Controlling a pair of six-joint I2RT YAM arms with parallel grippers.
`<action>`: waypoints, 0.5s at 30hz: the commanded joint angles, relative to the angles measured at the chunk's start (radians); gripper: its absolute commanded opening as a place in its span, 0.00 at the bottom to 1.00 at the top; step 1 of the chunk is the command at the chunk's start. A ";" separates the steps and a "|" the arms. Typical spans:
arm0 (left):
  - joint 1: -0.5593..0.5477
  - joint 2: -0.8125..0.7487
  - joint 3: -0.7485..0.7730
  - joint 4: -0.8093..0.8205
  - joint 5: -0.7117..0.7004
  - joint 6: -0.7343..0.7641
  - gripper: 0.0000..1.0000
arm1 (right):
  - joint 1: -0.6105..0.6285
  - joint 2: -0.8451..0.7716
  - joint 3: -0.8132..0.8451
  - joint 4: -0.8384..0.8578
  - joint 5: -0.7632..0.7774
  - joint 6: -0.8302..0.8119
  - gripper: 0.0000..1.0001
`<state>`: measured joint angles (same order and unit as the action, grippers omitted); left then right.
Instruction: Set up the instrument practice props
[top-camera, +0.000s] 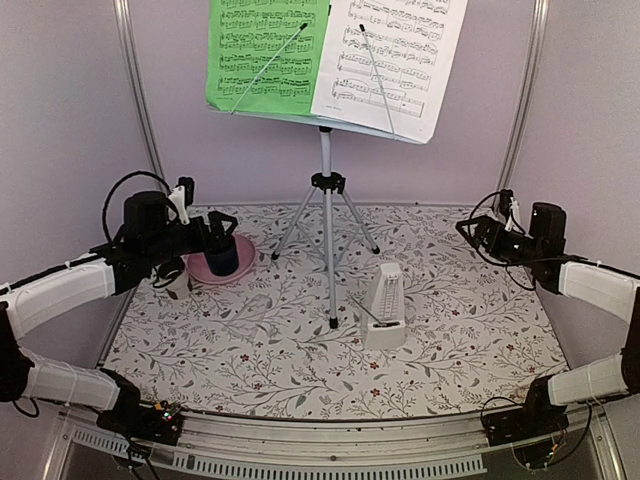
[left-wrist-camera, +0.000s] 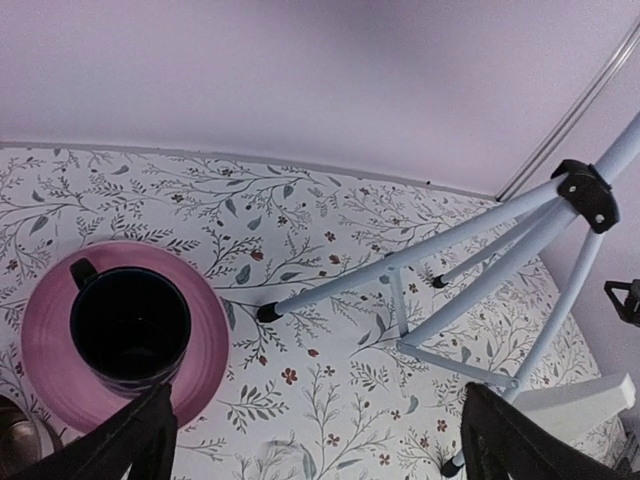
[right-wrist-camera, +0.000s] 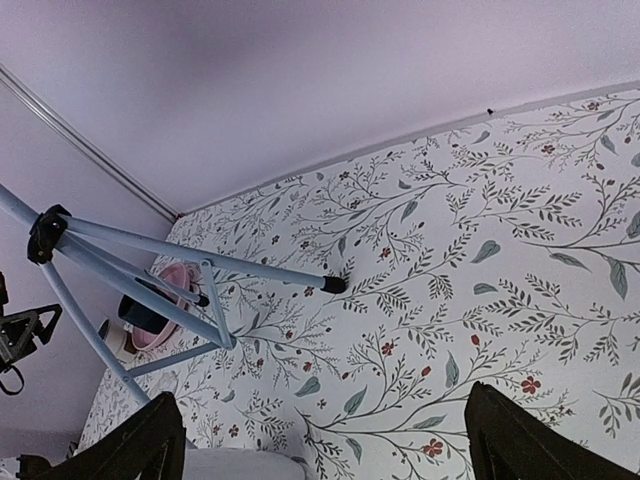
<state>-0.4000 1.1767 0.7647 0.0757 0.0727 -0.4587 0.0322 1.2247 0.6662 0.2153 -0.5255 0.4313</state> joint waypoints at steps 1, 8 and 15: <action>0.043 0.012 -0.033 -0.073 0.035 -0.069 0.99 | -0.002 0.051 -0.052 0.070 -0.018 0.008 0.99; 0.051 0.081 -0.068 -0.072 0.020 -0.095 0.99 | -0.002 0.109 -0.125 0.128 -0.015 -0.014 0.99; 0.051 0.129 -0.096 -0.053 0.010 -0.103 0.99 | -0.003 0.100 -0.137 0.131 -0.007 -0.033 0.99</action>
<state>-0.3595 1.2827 0.6815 0.0174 0.0887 -0.5507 0.0322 1.3331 0.5354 0.3008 -0.5331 0.4221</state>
